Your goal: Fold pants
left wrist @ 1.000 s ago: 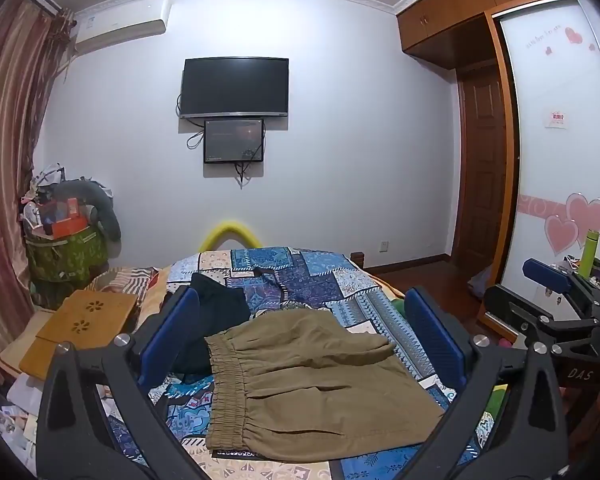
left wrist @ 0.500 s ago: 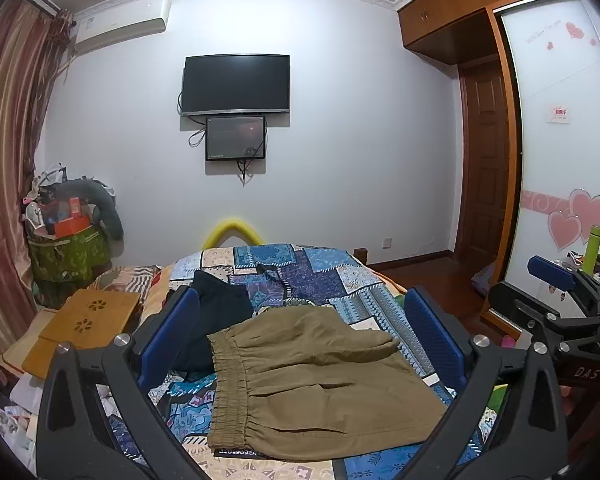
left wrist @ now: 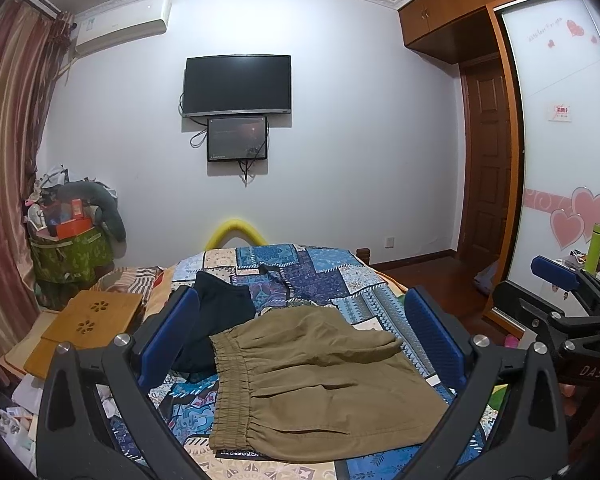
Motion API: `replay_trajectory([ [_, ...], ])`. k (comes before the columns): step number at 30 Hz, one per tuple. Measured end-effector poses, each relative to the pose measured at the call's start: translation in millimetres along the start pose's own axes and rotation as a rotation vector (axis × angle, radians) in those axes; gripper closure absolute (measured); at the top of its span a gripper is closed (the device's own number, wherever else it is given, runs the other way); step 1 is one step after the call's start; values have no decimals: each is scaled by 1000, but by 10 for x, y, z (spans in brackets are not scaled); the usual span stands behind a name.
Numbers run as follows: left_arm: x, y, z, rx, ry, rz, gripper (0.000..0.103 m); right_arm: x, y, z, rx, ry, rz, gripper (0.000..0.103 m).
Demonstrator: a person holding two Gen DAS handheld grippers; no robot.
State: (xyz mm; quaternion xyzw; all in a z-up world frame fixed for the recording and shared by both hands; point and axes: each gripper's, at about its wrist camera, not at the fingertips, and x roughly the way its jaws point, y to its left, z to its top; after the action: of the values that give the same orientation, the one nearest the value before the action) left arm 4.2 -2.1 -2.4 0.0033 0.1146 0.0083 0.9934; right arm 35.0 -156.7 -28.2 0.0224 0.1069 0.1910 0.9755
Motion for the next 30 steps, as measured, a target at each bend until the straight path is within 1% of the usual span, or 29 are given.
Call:
replay_trajectory([
  [30, 21, -11, -15, 1, 0, 5, 0, -9, 19, 29, 4, -2, 14, 0],
])
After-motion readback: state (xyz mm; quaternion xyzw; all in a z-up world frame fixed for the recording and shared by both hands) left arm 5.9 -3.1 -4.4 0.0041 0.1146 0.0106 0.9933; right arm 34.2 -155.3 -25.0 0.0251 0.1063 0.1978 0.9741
